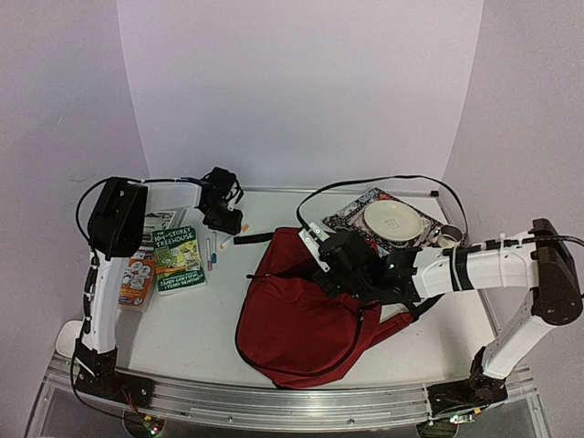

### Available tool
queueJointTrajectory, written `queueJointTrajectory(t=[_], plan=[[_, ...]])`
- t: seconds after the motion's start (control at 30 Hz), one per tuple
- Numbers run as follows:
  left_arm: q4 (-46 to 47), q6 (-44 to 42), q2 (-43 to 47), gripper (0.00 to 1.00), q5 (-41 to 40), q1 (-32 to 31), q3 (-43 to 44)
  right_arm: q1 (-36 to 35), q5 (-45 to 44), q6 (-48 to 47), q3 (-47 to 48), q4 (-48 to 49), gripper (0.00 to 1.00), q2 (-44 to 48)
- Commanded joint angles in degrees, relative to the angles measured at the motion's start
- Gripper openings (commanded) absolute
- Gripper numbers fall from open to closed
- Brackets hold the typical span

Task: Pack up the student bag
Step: Pick up the pen at the center of the board.

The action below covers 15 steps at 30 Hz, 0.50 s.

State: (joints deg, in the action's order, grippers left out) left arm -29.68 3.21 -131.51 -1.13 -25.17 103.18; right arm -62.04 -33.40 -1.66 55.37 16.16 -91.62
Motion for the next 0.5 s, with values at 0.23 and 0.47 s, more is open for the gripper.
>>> queueJointTrajectory(t=[0.23, 0.47], plan=[[-5.2, -3.0, -4.5, 0.36, -0.2, 0.1, 4.4, -0.2, -1.0, 1.2, 3.1, 0.5, 0.0, -1.2], [-6.0, -1.0, -1.9, 0.13, 2.8, -0.1, 0.1, -0.1, -1.9, 2.1, 2.6, 0.5, 0.0, -0.9]])
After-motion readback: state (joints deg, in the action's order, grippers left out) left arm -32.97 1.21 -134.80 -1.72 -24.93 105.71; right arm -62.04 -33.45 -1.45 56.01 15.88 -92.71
